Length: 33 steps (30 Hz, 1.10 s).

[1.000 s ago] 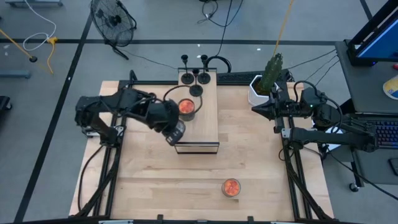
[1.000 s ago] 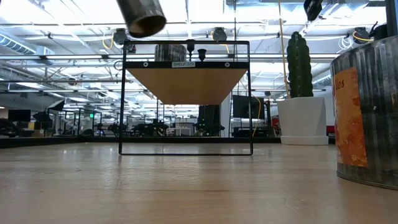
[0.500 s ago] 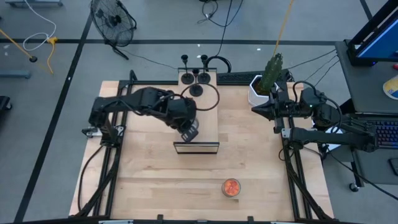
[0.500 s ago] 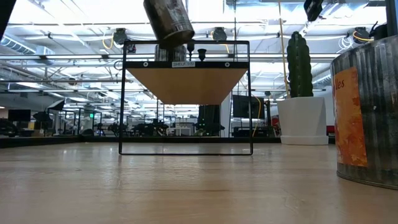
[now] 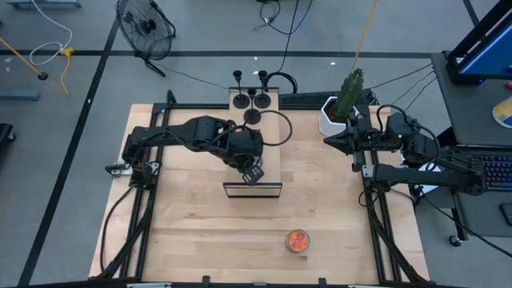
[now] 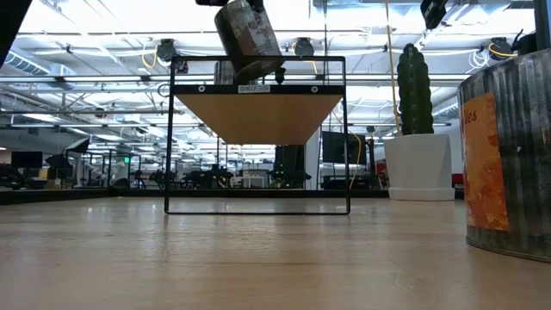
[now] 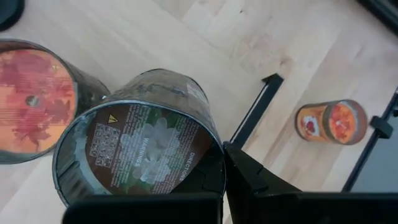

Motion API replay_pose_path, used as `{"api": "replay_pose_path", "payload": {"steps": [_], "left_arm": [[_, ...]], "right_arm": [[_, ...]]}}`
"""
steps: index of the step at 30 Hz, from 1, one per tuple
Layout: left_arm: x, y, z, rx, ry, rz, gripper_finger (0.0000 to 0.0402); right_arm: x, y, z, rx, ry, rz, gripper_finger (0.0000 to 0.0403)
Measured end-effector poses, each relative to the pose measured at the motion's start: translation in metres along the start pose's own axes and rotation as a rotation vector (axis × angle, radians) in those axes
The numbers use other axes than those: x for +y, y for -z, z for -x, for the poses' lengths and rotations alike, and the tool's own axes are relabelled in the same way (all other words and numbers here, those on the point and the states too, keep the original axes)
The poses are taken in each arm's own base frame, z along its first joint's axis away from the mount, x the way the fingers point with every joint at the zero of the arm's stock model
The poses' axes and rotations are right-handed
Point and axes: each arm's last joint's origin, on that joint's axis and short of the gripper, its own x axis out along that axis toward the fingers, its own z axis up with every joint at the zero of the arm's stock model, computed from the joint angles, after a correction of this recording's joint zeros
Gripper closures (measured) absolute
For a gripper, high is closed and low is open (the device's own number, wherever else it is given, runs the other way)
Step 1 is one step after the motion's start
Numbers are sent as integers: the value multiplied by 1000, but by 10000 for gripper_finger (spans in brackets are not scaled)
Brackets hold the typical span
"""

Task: Pick & Place candle stick holders
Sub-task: Put the brown scented candle on the shelf

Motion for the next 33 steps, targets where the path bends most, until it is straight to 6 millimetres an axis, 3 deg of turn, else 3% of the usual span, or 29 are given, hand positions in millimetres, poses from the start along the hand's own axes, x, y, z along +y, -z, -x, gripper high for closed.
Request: {"api": "replay_pose_path", "payload": {"steps": [9, 18, 27, 33], "left_arm": [[-1, -3, -18, 38, -31, -11, 402], [-1, -4, -18, 19, -43, -12, 402], [-6, -6, -46, 82, -64, -20, 402], [-6, -7, -47, 85, -62, -17, 402]], "right_arm": [[0, 0, 0, 3, 1, 0, 403], [0, 0, 0, 3, 1, 7, 403], [0, 1, 1, 5, 4, 69, 403], [-1, 5, 5, 36, 62, 93, 403]]}}
